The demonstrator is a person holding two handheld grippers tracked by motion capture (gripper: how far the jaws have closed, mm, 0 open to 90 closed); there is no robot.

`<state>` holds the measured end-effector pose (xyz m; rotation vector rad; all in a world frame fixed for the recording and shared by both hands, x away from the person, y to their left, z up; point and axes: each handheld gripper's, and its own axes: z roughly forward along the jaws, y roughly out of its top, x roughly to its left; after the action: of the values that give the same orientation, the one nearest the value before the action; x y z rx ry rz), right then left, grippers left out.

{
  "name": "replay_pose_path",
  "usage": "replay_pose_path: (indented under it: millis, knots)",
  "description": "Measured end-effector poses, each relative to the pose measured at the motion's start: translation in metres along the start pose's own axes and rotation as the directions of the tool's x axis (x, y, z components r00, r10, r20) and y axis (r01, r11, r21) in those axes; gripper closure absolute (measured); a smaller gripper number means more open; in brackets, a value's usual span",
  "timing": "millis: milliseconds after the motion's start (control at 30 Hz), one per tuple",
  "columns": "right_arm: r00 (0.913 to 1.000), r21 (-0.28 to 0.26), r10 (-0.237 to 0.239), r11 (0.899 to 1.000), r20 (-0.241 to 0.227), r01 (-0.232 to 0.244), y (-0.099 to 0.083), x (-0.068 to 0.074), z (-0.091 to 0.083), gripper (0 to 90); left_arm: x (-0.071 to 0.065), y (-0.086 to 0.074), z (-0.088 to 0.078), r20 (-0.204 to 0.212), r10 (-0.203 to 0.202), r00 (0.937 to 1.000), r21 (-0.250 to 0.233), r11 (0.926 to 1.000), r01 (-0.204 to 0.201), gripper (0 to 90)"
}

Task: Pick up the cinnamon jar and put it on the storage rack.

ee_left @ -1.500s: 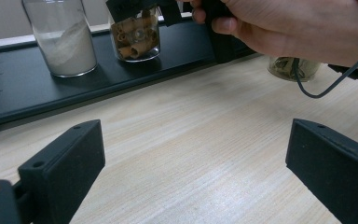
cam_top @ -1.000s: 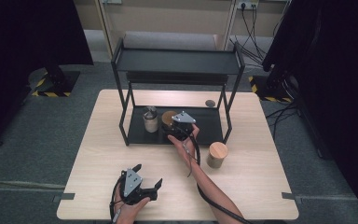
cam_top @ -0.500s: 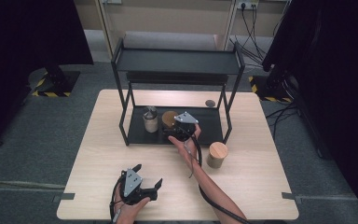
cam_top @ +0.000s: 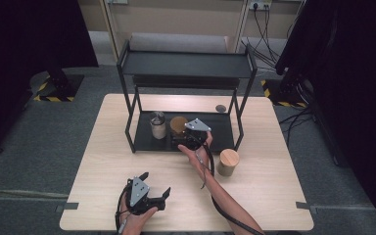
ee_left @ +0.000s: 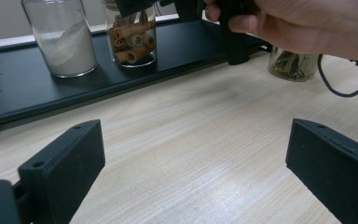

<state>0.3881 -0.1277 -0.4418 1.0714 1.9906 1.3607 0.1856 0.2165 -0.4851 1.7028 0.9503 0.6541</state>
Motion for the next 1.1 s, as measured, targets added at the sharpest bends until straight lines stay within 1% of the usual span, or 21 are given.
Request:
replay_pose_path:
  millis: [133, 267, 467, 600, 867, 1100]
  knots:
    - [1.0000, -0.007, 0.000, 1.000, -0.009, 0.000, 0.001, 0.000, -0.005, 4.4, 0.000, 0.000, 0.000, 0.000, -0.001, 1.0000, 0.000, 1.0000, 0.001, 4.1]
    - [0.9997, -0.015, -0.009, 1.000, -0.023, 0.008, 0.002, 0.001, -0.011, 4.4, 0.000, 0.000, 0.000, 0.000, 0.000, 1.0000, 0.000, 1.0000, 0.000, 4.1]
    - [0.9993, -0.033, -0.017, 0.999, -0.032, 0.016, 0.002, 0.003, -0.019, 4.4, 0.000, 0.000, 0.000, -0.001, -0.003, 1.0000, -0.002, 1.0000, 0.003, 4.1]
    - [0.9989, -0.047, -0.015, 0.999, -0.045, 0.013, 0.002, 0.002, -0.025, 4.4, 0.000, 0.000, 0.000, -0.001, 0.000, 1.0000, 0.000, 1.0000, 0.000, 4.1]
    - [0.9980, -0.051, -0.010, 0.999, -0.062, 0.007, -0.001, 0.001, -0.033, 4.3, 0.000, 0.000, 0.000, -0.001, 0.000, 1.0000, 0.000, 1.0000, 0.000, 4.1]
    - [0.9969, -0.065, -0.009, 0.998, -0.078, 0.004, -0.004, 0.000, -0.041, 4.2, 0.000, 0.000, 0.000, -0.001, -0.001, 1.0000, 0.001, 1.0000, 0.001, 4.1]
